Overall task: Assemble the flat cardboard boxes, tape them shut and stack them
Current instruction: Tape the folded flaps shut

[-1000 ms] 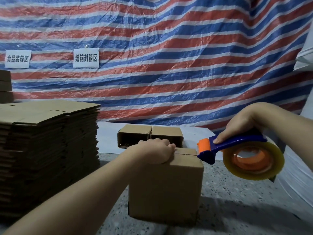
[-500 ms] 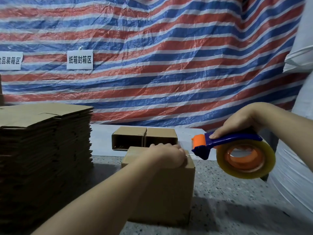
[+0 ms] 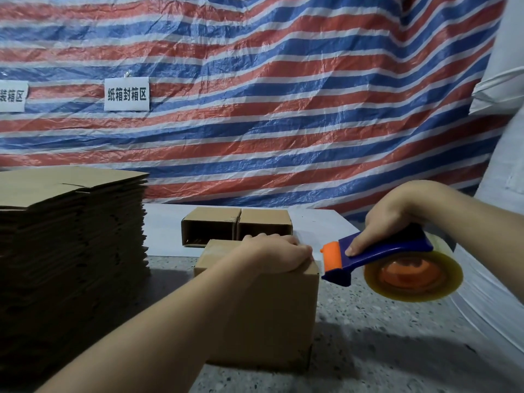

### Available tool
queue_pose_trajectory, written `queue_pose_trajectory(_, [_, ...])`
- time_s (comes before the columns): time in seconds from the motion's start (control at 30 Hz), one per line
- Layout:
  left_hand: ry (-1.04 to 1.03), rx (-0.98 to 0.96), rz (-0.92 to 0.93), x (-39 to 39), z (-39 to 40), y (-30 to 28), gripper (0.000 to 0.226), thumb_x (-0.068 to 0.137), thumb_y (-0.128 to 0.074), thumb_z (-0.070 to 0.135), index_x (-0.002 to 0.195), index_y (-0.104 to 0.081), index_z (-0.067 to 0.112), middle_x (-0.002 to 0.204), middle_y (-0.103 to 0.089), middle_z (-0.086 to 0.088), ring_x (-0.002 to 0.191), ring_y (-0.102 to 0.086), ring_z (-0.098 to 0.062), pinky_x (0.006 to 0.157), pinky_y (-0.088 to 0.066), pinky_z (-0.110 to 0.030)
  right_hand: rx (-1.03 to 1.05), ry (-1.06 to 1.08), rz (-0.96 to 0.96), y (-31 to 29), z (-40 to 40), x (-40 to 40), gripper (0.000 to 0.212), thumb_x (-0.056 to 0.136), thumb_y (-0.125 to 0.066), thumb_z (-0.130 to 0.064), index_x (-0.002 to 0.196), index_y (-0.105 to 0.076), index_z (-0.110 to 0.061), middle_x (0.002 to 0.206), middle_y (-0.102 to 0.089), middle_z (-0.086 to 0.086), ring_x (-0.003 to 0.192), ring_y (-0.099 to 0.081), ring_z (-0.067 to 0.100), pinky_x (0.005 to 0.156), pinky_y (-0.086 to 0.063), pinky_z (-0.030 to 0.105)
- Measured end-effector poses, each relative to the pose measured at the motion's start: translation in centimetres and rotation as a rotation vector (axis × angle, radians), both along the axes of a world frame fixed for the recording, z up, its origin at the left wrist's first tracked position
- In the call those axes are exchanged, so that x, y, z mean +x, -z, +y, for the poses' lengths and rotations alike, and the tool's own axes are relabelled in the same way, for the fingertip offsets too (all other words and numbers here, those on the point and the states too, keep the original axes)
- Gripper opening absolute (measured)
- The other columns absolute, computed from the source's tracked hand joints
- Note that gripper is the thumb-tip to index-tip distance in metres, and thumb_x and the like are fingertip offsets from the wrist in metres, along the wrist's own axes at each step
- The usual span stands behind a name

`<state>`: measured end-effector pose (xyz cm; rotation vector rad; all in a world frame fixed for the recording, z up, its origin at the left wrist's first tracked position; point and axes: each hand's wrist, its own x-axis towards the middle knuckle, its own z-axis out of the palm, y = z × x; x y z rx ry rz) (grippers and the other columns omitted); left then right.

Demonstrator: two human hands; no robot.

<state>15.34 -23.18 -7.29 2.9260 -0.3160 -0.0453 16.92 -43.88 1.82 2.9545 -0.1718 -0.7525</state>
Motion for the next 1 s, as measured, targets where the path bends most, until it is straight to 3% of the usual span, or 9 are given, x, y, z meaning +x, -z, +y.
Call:
queue_pose_trajectory(0.13, [0.002, -0.021, 0.002, -0.2, 0.0, -0.2, 0.054, 0.096, -0.021, 0.067, 0.137, -0.046, 0.042, 0.140, -0.053, -0.002, 0.130, -0.044, -0.028, 0.106, -0.028, -0.052, -0.232, -0.071, -0.060, 0.8, 2.3, -0.6, 0.072, 0.060, -0.075, -0.081, 0.101, -0.072, -0.021, 0.081, -0.076, -0.001, 0.069, -0.072, 0.015, 0.057, -0.054, 0.025])
queue_pose_trajectory(0.23, [0.007, -0.035, 0.008, -0.5, -0.1, -0.2, 0.054, 0.097, -0.021, 0.066, 0.139, -0.045, 0.040, 0.139, -0.054, -0.002, 0.127, -0.046, -0.028, 0.107, -0.029, -0.052, -0.417, -0.125, -0.002, 5.2, 2.4, -1.8, 0.069, 0.075, -0.070, -0.072, 0.119, -0.068, -0.020, 0.087, -0.065, -0.004, 0.074, -0.061, 0.016, 0.067, -0.051, 0.031])
queue_pose_trajectory(0.37, [0.008, -0.033, -0.021, -0.6, -0.1, -0.1, 0.055, 0.097, -0.022, 0.065, 0.138, -0.046, 0.038, 0.139, -0.054, -0.004, 0.127, -0.046, -0.029, 0.108, -0.028, -0.054, -0.212, -0.151, -0.403, 11.7, -1.2, -3.4, 0.069, 0.082, -0.057, -0.076, 0.123, -0.063, -0.021, 0.119, -0.067, 0.001, 0.099, -0.062, 0.021, 0.072, -0.043, 0.031])
queue_pose_trajectory(0.53, [0.006, -0.023, -0.026, -0.4, -0.1, 0.1, 0.058, 0.096, -0.020, 0.066, 0.137, -0.047, 0.036, 0.139, -0.054, -0.005, 0.128, -0.046, -0.030, 0.109, -0.027, -0.055, -0.100, -0.053, -0.594, 18.3, -3.7, -5.2, 0.058, 0.080, -0.048, -0.084, 0.079, -0.052, -0.026, 0.107, -0.072, -0.004, 0.096, -0.067, 0.016, 0.060, -0.040, 0.029])
queue_pose_trajectory(0.67, [0.003, -0.028, -0.029, -0.1, 0.0, 0.2, 0.059, 0.095, -0.020, 0.067, 0.138, -0.046, 0.035, 0.141, -0.052, -0.005, 0.130, -0.044, -0.031, 0.109, -0.026, -0.055, -0.037, 0.017, -0.686, 20.5, -4.0, -6.6, 0.067, 0.083, -0.035, -0.087, 0.098, -0.060, -0.027, 0.104, -0.071, -0.007, 0.094, -0.067, 0.015, 0.066, -0.046, 0.030])
queue_pose_trajectory(0.77, [0.006, -0.021, -0.029, 0.0, 0.0, 0.3, 0.060, 0.095, -0.019, 0.067, 0.138, -0.046, 0.035, 0.140, -0.052, -0.006, 0.129, -0.044, -0.031, 0.108, -0.026, -0.056, -0.080, 0.062, -0.678, 18.2, -2.6, -7.5, 0.084, 0.084, -0.017, -0.087, 0.110, -0.066, -0.024, 0.118, -0.070, -0.001, 0.108, -0.065, 0.020, 0.086, -0.048, 0.035])
queue_pose_trajectory(0.83, [0.014, -0.013, -0.037, 0.1, 0.0, 0.4, 0.060, 0.094, -0.019, 0.067, 0.137, -0.046, 0.034, 0.139, -0.053, -0.005, 0.127, -0.045, -0.031, 0.106, -0.027, -0.056, 0.093, 0.016, -0.837, 15.2, -0.8, -8.0, 0.086, 0.087, -0.011, -0.082, 0.127, -0.056, -0.021, 0.134, -0.063, 0.003, 0.120, -0.059, 0.023, 0.097, -0.046, 0.038])
queue_pose_trajectory(0.9, [0.010, -0.011, -0.043, 0.3, 0.0, 0.5, 0.060, 0.094, -0.019, 0.067, 0.137, -0.046, 0.035, 0.140, -0.052, -0.005, 0.128, -0.045, -0.031, 0.105, -0.027, -0.055, 0.601, -0.005, -0.959, 11.7, 1.8, -8.5, 0.082, 0.090, -0.013, -0.078, 0.148, -0.039, -0.026, 0.153, -0.045, -0.001, 0.138, -0.044, 0.019, 0.110, -0.036, 0.039])
queue_pose_trajectory(1.0, [-0.007, -0.005, -0.043, 0.5, -0.2, 0.4, 0.061, 0.094, -0.020, 0.068, 0.139, -0.044, 0.035, 0.143, -0.050, -0.005, 0.131, -0.042, -0.031, 0.107, -0.025, -0.056, 1.282, -0.048, -0.823, 8.1, 6.4, -8.2, 0.072, 0.096, -0.019, -0.075, 0.158, -0.022, -0.039, 0.164, -0.024, -0.014, 0.149, -0.022, 0.008, 0.114, -0.020, 0.032])
